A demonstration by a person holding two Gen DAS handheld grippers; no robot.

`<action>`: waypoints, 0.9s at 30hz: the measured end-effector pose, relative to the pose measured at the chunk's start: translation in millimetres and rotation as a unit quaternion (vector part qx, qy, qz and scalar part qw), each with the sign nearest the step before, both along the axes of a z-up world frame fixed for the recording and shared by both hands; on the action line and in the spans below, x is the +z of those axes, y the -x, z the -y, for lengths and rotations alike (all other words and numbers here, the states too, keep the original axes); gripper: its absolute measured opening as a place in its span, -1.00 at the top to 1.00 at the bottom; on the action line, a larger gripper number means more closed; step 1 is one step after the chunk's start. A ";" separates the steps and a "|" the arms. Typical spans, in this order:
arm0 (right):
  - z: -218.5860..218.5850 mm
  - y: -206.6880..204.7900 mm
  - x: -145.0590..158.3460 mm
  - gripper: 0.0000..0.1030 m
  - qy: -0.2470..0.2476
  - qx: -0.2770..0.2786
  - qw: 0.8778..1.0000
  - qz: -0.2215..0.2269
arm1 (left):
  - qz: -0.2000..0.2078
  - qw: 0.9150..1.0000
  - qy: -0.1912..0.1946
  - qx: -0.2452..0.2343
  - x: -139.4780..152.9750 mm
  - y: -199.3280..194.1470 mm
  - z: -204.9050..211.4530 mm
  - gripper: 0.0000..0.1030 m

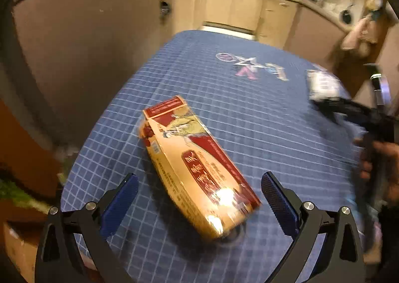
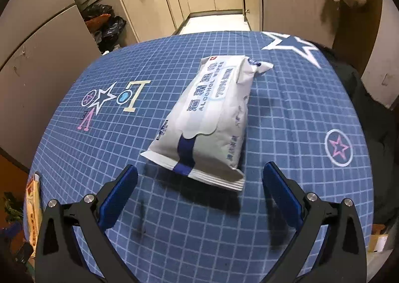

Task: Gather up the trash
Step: 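Grasp the yellow Hua Tuo box with the left tool while the right tool grasps the white wipes pack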

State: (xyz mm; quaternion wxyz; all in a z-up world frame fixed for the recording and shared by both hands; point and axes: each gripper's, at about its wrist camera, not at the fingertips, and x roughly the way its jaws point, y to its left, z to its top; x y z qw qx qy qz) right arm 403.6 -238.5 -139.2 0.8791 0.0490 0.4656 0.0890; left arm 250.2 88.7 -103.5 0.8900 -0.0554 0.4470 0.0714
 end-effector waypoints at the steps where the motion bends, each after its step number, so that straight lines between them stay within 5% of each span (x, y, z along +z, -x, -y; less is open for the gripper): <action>1: 0.8 0.0 1.2 -0.89 0.005 -0.002 1.000 0.003 | -0.010 1.000 -0.013 0.027 -5.6 -6.2 0.7 -0.91; 8: -5.9 -16.4 5.2 -0.89 -0.008 -0.020 1.000 0.003 | -0.004 0.993 0.012 0.114 -27.8 -19.7 -5.9 -0.91; 15: -22.1 -41.2 -9.6 -0.88 0.062 -0.069 0.996 -0.002 | 0.014 0.994 -0.003 0.108 -38.3 -29.4 2.3 -0.91; 18: -23.3 -32.9 -8.1 -0.51 0.075 -0.070 0.995 0.020 | 0.027 0.994 -0.004 0.106 -36.4 -16.3 0.8 -0.65; 20: -20.0 -25.9 -7.0 -0.45 0.070 -0.067 0.995 0.024 | 0.037 0.995 -0.007 0.092 -36.2 -8.8 1.3 -0.44; 27: 0.6 16.6 -2.1 -0.13 0.011 -0.045 0.998 0.041 | 0.050 0.997 0.010 0.058 -41.2 12.3 -4.9 -0.34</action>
